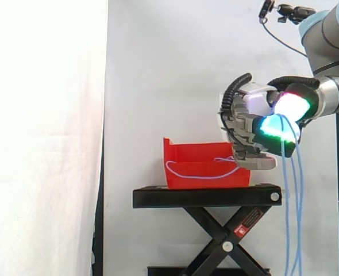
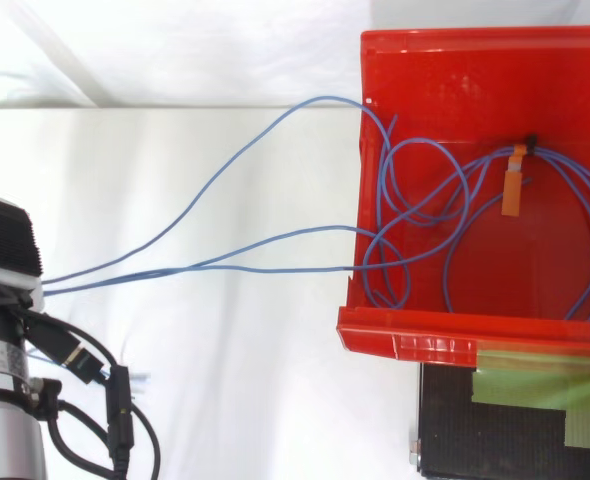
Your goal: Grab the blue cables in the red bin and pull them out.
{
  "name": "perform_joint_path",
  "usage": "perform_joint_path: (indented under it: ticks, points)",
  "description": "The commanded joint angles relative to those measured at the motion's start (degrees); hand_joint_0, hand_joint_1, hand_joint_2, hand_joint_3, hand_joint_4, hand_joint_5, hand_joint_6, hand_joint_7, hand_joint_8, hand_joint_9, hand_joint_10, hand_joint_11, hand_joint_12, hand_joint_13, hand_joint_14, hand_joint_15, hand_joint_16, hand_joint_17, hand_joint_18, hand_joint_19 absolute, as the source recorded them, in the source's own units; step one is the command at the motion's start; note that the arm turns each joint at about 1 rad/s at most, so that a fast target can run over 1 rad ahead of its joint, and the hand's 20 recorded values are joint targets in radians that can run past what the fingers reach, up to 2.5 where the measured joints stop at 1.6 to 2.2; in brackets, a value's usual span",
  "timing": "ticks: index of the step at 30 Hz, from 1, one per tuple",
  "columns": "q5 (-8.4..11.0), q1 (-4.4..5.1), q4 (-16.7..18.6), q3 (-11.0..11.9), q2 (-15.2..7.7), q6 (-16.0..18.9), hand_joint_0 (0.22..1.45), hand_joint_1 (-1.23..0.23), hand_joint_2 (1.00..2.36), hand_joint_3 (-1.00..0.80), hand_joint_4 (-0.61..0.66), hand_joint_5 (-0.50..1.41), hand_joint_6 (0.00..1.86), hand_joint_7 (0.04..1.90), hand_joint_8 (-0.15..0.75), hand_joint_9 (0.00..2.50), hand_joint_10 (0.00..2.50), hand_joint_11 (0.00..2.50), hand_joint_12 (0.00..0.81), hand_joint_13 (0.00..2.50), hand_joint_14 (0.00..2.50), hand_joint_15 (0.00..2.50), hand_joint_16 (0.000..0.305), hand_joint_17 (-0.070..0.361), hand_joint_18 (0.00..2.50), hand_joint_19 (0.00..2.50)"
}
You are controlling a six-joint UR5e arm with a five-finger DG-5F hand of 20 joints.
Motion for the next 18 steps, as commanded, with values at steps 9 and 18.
perform_joint_path:
  ticks: [9, 18]
  points:
    - [0.0, 0.05, -0.26, 0.0, 0.0, -0.14, 0.91, -0.8, 1.0, -1.0, 0.02, 1.09, 0.0, 0.94, 0.163, 1.6, 0.04, 1.86, 0.263, 1.41, 2.5, 0.4, 0.032, 0.073, 1.18, 1.27]
    - [0.0, 0.05, -0.26, 0.0, 0.0, -0.14, 0.9, -0.8, 1.0, -1.0, 0.02, 1.1, 0.0, 0.94, 0.158, 1.67, 0.04, 1.94, 0.254, 1.32, 2.5, 0.49, 0.03, 0.068, 1.46, 2.0]
